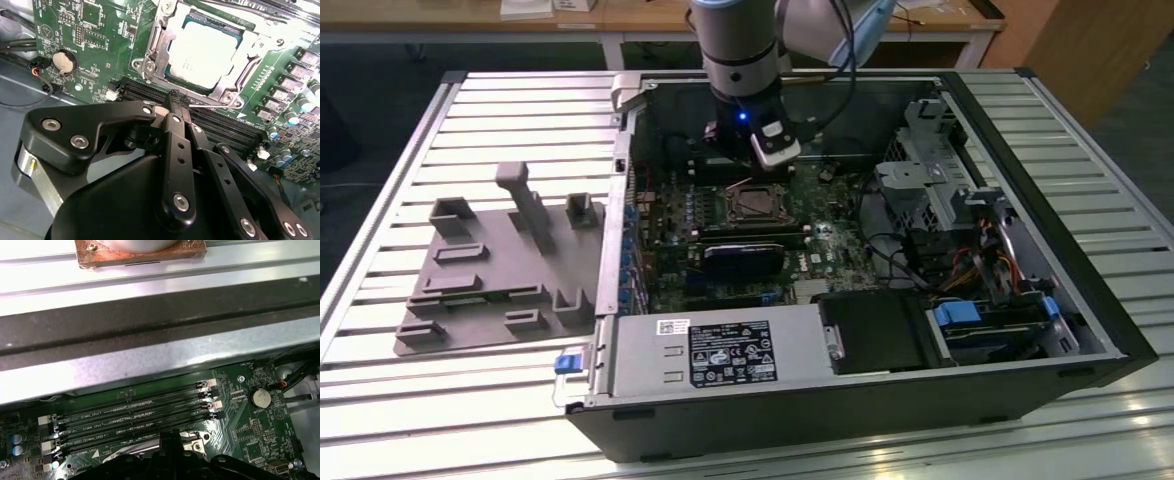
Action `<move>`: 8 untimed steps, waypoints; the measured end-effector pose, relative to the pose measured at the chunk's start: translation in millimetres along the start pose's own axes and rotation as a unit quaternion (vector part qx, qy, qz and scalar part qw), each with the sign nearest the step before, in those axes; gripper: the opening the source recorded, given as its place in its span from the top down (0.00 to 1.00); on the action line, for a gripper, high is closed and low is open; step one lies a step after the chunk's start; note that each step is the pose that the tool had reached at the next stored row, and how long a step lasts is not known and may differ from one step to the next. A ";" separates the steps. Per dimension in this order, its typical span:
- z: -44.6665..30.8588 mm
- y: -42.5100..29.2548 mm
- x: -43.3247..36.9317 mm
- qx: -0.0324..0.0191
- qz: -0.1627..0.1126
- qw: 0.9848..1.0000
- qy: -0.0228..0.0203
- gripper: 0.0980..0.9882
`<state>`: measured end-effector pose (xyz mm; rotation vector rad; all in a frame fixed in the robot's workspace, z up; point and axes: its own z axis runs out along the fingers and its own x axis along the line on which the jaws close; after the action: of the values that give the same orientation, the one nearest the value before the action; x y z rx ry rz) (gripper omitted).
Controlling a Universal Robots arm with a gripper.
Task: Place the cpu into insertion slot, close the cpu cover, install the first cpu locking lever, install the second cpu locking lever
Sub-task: 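Install the first cpu locking lever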
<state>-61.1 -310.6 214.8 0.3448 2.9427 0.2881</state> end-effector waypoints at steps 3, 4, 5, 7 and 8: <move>0.4 1.1 0.2 0.000 0.000 1.000 0.000 1.00; 0.5 1.4 0.3 0.000 -0.001 1.000 0.000 1.00; 0.8 1.6 0.4 0.000 -0.001 1.000 0.000 1.00; 1.6 1.5 0.6 -0.001 -0.002 1.000 -0.003 1.00; 2.3 1.4 0.7 -0.002 -0.002 1.000 -0.006 1.00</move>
<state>-61.1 -308.7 212.8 0.3381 2.9315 0.2894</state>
